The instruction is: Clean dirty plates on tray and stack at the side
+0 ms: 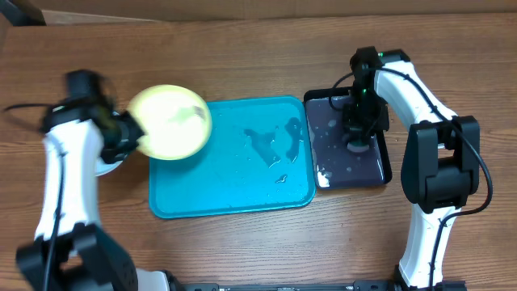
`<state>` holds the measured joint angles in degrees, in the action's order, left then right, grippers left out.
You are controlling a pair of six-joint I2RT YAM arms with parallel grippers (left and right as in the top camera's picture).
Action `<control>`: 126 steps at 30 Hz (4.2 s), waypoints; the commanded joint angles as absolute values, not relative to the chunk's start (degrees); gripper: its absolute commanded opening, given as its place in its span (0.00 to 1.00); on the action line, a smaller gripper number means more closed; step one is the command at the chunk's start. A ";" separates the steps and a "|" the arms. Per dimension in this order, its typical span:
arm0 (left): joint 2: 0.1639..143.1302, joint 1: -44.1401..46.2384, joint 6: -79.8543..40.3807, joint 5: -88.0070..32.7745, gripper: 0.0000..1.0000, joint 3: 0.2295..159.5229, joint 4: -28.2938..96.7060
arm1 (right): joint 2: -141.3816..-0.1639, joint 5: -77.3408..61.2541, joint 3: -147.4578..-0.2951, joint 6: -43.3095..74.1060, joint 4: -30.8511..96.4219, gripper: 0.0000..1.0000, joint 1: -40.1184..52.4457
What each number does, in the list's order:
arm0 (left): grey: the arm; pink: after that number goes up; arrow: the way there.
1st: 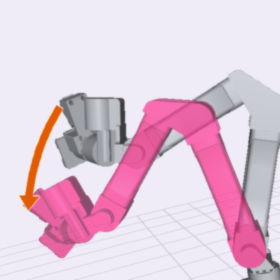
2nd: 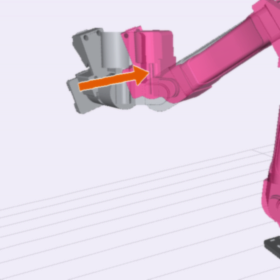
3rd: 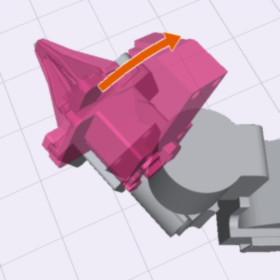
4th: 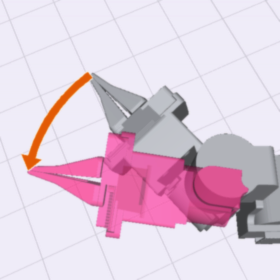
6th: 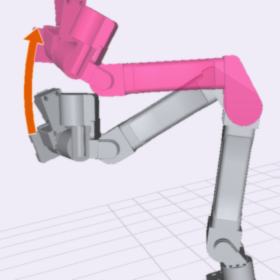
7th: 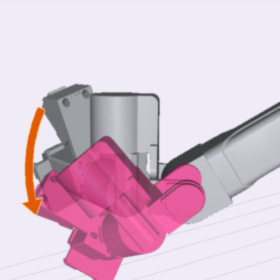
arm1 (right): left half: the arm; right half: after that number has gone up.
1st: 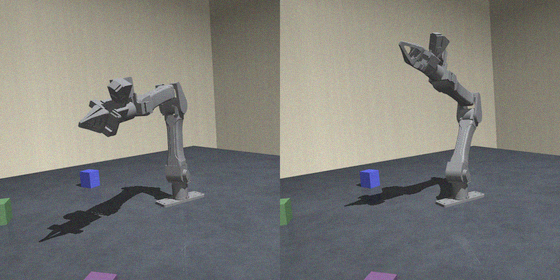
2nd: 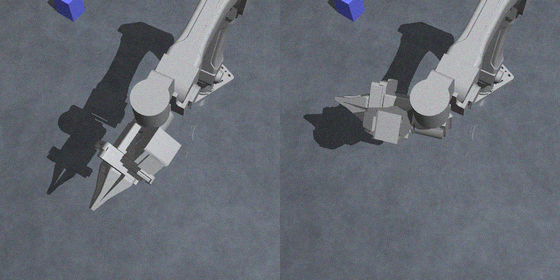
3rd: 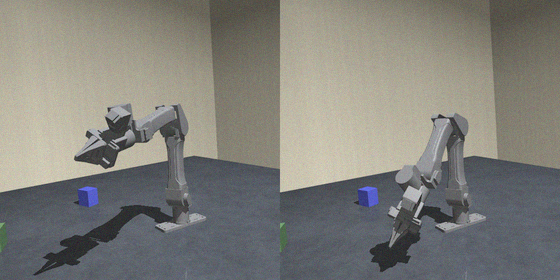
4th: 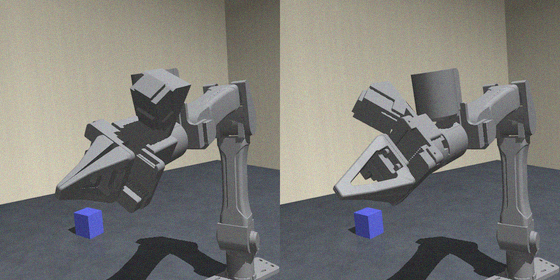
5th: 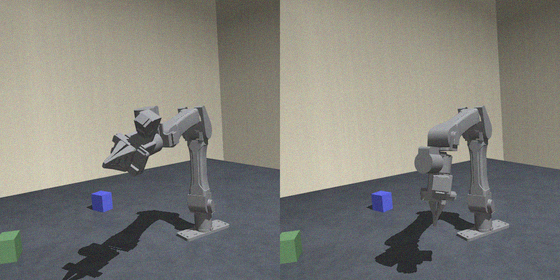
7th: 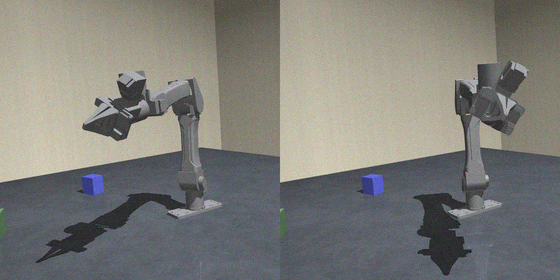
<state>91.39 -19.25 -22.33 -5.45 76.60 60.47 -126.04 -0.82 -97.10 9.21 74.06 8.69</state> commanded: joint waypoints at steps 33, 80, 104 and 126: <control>104.86 -37.58 -22.15 -1.56 0.67 78.63 44.80 | -124.40 -3.25 -95.88 9.34 71.68 0.61 9.45; 104.88 -20.56 -11.79 -19.07 1.00 99.46 68.93 | -124.49 1.41 -131.46 8.51 83.07 1.00 8.60; 104.88 -20.56 -11.79 -19.05 1.00 99.46 68.95 | -70.63 7.81 -128.22 5.82 78.15 1.00 8.60; 104.88 -20.56 -11.79 -19.05 1.00 99.46 68.95 | -6.55 -1.26 -17.80 4.62 -5.85 1.00 6.04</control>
